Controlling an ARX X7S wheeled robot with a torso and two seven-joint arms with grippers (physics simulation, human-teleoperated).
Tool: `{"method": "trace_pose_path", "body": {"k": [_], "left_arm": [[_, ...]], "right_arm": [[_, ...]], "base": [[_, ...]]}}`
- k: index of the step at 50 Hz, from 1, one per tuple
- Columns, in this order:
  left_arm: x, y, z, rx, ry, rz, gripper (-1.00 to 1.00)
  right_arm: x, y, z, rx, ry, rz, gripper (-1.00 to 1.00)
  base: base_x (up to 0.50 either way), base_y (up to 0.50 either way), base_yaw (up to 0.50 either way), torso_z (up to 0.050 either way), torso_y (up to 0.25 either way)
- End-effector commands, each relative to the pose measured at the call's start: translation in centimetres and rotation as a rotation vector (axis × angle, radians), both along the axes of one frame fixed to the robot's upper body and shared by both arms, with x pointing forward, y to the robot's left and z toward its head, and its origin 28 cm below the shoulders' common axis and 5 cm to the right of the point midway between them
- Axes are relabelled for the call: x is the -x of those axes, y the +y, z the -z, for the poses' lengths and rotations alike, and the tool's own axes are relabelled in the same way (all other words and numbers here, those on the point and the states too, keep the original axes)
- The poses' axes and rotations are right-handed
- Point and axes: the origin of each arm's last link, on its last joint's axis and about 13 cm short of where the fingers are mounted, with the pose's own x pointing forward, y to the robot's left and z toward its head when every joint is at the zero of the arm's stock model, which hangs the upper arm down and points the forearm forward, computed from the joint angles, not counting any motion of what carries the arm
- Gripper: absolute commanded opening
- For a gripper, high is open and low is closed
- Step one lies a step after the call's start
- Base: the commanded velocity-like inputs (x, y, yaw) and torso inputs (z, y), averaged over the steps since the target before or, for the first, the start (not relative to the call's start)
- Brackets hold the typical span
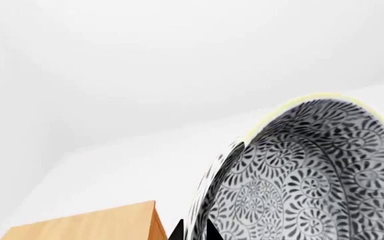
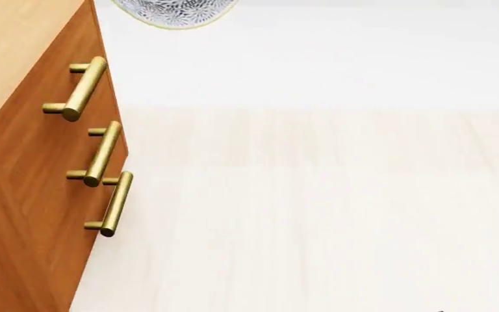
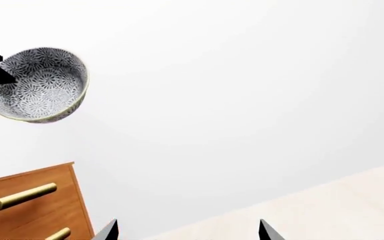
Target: Put the bowl on top of the cabinet.
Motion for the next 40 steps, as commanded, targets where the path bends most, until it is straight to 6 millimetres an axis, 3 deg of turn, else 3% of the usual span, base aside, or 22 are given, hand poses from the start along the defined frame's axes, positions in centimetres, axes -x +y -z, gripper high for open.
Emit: {"method": "trace_pose_path", "body": {"k": [1, 23, 33, 40], "left_arm": [[0.2, 1.3, -1.2, 0.126, 0.035, -0.025, -1.00], [2.0, 2.4, -3.5, 0.463, 0.205, 0.046, -1.00], [2.5, 3.1, -4.7, 0.649, 0.254, -0.136, -1.00], [3.1, 3.1, -5.6, 0.660, 0.276, -0.245, -1.00]], "right_arm": [[-0.2, 0.0, 0.0, 0.000, 0.003, -0.003, 1.00], [-0.1, 0.1, 0.0, 0.006, 0.005, -0.001, 1.00], [0.1, -0.1, 0.0, 0.000, 0.000, 0.002, 1.00], [0.6, -0.1, -0.3, 0.014, -0.014, 0.017, 1.00]], "base": [[0.00, 0.00, 0.00, 0.000, 0.000], [0.00, 0.00, 0.00, 0.000, 0.000], [0.00, 0.00, 0.00, 0.000, 0.000], [0.00, 0.00, 0.00, 0.000, 0.000]]}}
